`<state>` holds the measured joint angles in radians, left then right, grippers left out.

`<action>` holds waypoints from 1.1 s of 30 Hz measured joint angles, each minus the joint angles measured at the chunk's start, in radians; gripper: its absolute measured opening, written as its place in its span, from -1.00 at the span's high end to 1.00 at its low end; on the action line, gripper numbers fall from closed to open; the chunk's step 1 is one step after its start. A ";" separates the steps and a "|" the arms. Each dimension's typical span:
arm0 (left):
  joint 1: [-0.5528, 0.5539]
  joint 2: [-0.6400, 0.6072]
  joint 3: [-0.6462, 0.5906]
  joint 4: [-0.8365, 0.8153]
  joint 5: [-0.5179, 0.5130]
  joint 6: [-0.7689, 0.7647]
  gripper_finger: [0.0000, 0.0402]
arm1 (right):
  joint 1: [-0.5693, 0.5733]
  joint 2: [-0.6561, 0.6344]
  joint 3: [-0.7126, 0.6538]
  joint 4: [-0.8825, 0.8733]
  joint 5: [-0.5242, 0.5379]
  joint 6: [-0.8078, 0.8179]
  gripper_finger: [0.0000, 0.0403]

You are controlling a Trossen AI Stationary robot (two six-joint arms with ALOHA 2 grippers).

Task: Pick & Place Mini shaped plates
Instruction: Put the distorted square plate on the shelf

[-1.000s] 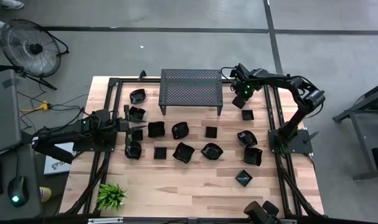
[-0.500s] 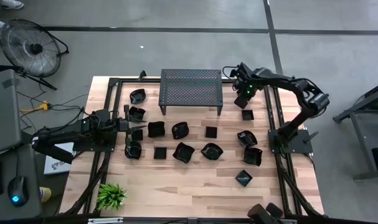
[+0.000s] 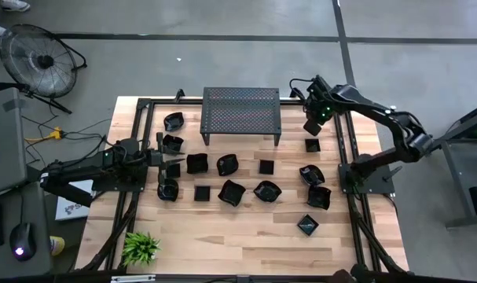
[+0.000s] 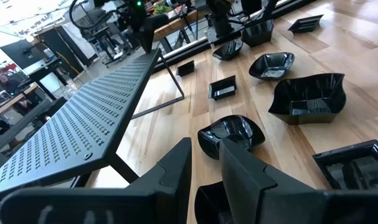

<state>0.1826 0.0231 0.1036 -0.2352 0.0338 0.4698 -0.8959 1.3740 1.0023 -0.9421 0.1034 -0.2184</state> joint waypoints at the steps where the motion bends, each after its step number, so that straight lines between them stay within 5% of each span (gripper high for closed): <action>1: 0.000 0.000 0.000 0.000 0.000 0.000 0.60 | 0.000 -0.012 0.000 -0.009 0.002 0.000 1.00; 8: 0.000 0.000 0.000 0.000 0.000 0.000 0.60 | 0.028 -0.082 0.000 -0.046 0.010 -0.049 1.00; 22: 0.000 0.000 0.000 0.000 0.000 0.000 0.60 | 0.230 -0.104 0.002 -0.057 0.215 -0.157 1.00; 33: 0.000 0.000 0.000 0.000 0.000 0.000 0.60 | 0.339 -0.104 0.208 -0.069 0.195 -0.129 1.00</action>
<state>0.1825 0.0232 0.1036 -0.2349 0.0338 0.4698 -0.5569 1.2701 1.2104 -1.0109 0.2986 -0.3469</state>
